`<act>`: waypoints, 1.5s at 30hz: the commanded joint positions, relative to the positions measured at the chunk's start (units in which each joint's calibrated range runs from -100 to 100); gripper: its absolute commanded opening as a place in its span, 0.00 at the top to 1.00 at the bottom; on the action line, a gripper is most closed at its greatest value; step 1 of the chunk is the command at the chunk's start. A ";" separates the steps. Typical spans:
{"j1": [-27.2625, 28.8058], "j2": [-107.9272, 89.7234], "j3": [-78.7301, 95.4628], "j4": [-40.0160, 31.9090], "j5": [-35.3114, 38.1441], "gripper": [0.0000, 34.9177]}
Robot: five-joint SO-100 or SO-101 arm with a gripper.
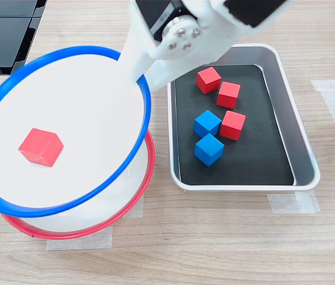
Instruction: Resolve any anomalies and move all blocks to matching dishes
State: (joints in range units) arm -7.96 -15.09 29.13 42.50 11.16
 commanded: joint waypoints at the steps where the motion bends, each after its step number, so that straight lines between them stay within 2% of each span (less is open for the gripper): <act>1: 2.08 -5.00 -0.68 -0.11 -0.29 1.00; 6: 7.73 -7.55 -0.23 -0.61 1.12 1.00; 11: 15.35 -7.90 5.33 -8.78 4.20 1.00; 18: 22.79 -6.19 13.34 -19.18 6.15 1.00; 26: 26.46 -3.20 23.62 -32.96 7.72 1.00; 31: 27.31 2.00 24.63 -39.15 7.62 1.00; 35: 27.78 6.60 22.44 -41.38 6.98 1.00; 45: 29.00 12.91 17.16 -41.55 6.40 1.00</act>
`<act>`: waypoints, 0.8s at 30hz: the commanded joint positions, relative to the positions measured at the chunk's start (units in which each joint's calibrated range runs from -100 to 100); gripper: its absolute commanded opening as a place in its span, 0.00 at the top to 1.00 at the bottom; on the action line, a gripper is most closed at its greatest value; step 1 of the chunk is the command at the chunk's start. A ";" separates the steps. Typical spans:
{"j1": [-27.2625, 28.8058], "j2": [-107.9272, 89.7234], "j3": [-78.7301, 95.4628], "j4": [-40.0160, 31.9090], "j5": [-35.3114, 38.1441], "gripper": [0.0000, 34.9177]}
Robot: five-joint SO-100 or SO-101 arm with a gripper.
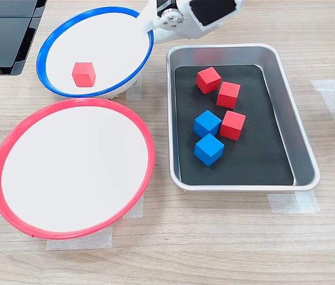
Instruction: Resolve any anomalies and move all blocks to matching dishes
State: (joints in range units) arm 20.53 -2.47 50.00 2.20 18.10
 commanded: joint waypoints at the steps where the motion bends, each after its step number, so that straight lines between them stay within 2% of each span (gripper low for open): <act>1: 0.41 0.47 -3.89 -1.25 -0.68 1.00; 24: -2.88 5.76 -4.80 -6.54 -1.90 1.00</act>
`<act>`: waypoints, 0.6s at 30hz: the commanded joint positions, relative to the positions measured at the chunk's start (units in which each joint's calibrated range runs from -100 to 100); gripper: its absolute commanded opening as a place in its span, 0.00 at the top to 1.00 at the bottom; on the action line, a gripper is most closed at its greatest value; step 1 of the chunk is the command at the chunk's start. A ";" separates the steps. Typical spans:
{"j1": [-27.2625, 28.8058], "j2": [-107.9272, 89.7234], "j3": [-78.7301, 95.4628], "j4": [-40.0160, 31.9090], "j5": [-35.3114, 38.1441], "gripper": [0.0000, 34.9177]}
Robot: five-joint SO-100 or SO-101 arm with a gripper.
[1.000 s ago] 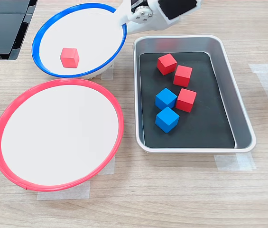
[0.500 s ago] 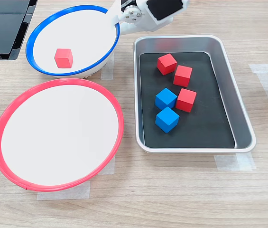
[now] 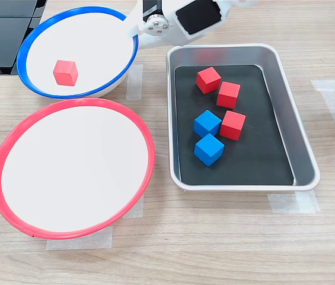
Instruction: Resolve any anomalies and move all blocks to matching dishes
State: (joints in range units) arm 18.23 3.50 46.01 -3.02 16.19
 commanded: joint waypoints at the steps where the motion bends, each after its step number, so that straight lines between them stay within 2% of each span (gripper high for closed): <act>1: -0.77 -0.21 -0.54 -1.32 0.00 1.00; 18: 1.39 -3.28 2.83 2.81 2.93 1.00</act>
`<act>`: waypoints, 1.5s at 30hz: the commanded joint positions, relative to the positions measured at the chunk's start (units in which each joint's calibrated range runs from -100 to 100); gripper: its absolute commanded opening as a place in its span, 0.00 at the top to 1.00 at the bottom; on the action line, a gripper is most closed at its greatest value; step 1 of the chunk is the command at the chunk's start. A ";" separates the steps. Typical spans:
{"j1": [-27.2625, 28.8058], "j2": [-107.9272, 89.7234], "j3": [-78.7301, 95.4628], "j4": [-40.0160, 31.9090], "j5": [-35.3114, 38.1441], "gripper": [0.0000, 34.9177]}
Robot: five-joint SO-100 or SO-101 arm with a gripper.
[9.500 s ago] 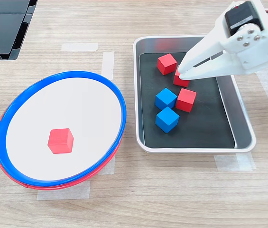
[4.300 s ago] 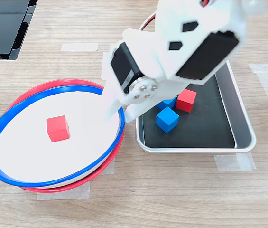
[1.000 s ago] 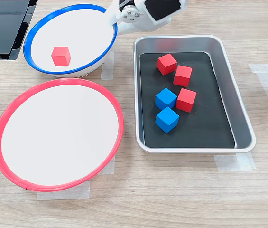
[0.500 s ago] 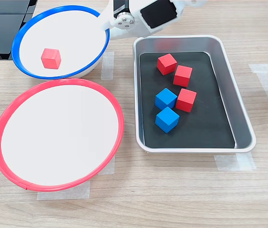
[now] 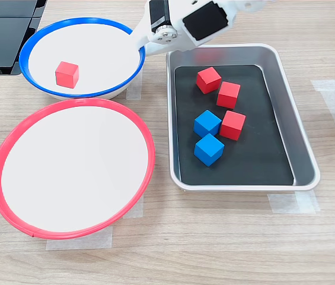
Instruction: Resolve any anomalies and move all blocks to matching dishes
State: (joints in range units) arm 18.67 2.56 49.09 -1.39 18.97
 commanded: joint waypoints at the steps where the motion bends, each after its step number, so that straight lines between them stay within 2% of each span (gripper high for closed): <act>1: 0.95 -2.43 -0.53 1.68 0.15 1.00; 9: 1.42 -2.69 -9.36 11.50 -1.07 1.00; 26: 3.87 -3.62 -12.72 16.95 0.15 1.00; 28: 3.49 -3.71 -14.82 19.26 0.29 0.99; 30: 3.12 -4.82 -17.46 22.56 0.29 0.87; 31: 3.02 -5.41 -18.19 23.71 0.29 0.85; 34: 2.08 -7.46 -21.10 27.76 0.29 0.86; 37: -0.08 -7.38 -26.38 31.23 -1.27 0.80; 41: -5.35 1.66 -36.30 33.21 -4.25 0.66; 45: -7.14 10.96 -43.31 33.29 -6.98 0.54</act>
State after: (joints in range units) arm 12.74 8.10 12.61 31.73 13.85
